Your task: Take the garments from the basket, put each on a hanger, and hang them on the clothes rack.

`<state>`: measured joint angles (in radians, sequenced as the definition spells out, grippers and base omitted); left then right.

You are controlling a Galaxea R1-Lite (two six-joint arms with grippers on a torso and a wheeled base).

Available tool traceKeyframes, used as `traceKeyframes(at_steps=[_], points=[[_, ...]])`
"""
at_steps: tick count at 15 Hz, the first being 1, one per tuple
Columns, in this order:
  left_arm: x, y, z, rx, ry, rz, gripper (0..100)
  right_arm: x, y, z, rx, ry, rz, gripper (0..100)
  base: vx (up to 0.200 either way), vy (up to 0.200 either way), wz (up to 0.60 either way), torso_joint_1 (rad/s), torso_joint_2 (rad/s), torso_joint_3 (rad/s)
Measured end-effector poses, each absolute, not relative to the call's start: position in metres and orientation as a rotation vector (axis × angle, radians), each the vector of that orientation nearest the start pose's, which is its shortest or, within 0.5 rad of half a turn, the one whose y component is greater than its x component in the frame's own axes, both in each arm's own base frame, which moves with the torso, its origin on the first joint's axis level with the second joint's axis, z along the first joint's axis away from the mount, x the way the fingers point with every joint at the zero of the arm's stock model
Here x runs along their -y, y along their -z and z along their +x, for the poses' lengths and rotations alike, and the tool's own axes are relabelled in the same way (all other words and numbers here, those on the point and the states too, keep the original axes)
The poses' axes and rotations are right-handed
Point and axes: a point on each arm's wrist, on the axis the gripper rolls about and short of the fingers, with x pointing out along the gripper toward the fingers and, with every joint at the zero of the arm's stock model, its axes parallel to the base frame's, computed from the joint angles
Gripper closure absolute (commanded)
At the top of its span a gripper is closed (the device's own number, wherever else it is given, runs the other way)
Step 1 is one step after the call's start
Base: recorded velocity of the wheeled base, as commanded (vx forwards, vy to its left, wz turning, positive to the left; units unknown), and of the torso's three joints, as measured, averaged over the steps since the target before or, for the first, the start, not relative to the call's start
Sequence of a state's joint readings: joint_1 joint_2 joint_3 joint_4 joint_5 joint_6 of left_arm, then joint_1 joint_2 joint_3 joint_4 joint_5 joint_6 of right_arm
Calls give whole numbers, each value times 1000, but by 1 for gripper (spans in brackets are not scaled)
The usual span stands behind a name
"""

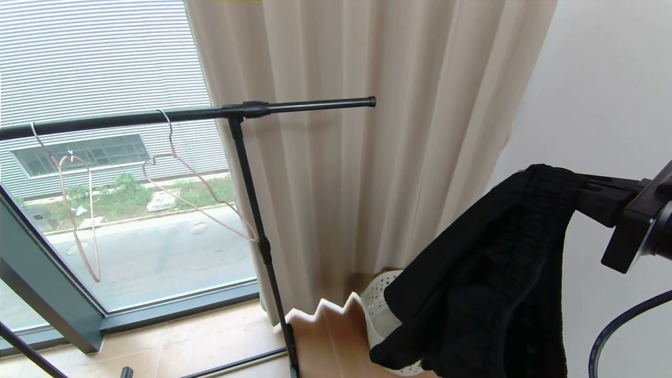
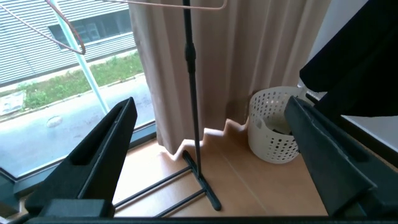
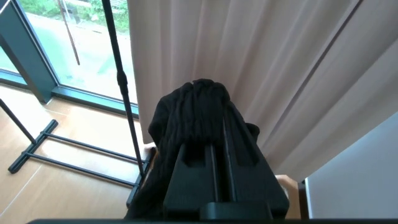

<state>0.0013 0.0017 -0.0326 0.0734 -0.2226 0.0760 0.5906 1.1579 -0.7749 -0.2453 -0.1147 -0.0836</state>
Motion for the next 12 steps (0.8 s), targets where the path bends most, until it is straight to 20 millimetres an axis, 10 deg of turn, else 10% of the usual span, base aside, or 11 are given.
traceKeyframes(at_steps=[12], points=[[5, -77, -26, -34, 224, 71, 0, -93, -263, 144, -112, -481, -147, 100, 0, 0, 0, 176, -370, -196]])
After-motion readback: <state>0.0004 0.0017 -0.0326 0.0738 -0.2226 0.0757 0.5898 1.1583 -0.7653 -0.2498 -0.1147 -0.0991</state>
